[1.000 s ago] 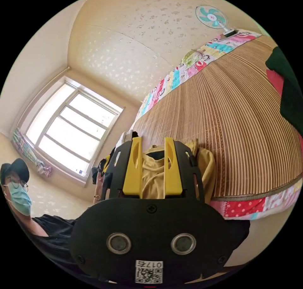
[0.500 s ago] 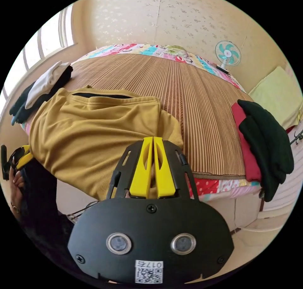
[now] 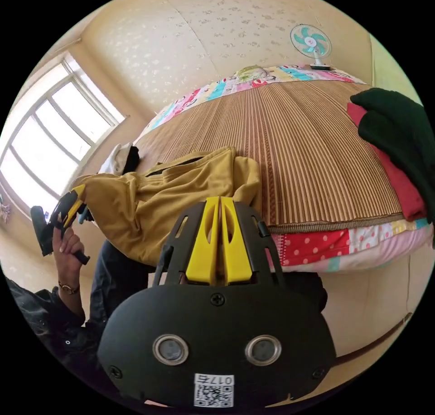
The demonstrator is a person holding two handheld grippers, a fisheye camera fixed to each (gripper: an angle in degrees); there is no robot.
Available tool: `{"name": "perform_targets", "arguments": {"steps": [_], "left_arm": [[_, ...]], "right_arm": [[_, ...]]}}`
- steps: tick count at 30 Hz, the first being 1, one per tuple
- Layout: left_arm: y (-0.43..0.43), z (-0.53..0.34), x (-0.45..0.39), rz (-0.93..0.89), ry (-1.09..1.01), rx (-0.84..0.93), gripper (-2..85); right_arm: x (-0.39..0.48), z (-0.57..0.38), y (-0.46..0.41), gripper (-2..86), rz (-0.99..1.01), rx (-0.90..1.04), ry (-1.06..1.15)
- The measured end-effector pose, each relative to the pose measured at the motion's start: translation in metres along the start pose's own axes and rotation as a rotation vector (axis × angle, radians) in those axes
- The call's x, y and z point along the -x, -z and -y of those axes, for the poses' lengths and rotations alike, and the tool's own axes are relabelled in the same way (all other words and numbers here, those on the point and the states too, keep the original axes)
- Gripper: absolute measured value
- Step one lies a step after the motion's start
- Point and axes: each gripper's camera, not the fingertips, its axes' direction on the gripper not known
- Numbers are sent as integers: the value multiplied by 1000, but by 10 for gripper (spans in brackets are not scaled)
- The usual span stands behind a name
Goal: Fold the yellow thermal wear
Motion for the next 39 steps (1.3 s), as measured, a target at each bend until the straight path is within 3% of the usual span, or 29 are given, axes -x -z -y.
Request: {"name": "perform_targets", "arguments": {"steps": [4,8,12,15,17,19,23,26,30,35,39], "left_arm": [[-94,-17,-115,-146,-362,184,52],[-154,-83,-153,-216,-447,374,59],[-133,-110,-125,-236,-379,374,75],[-77,-108,-71,-145,-280,252,83],[-42,-106,2,-10,-16,214,113],[-35,-113,64,7,205,263,150],[-82,-148,163,-296,497,486,181],[-105,-180,198,-580,655,466,152],[-83,-186,204,-640,662,409,106],[-50,-172,164,-888,650,420,91],[-19,-161,106,-887,449,487,86]], "right_arm": [[-29,-27,49,5,39,-32,-80],[-57,-46,92,7,-35,-30,-131],[-89,-53,115,12,2,-25,-205],[-106,-52,132,22,71,-55,-232],[-114,-44,141,41,131,-60,-235],[-120,-37,147,70,231,-60,-238],[-138,-29,157,131,591,-43,-264],[-147,-33,175,149,627,19,-324],[-161,-50,199,171,700,75,-428],[-162,-70,201,252,797,190,-484],[-172,-66,186,283,1025,98,-574]]}}
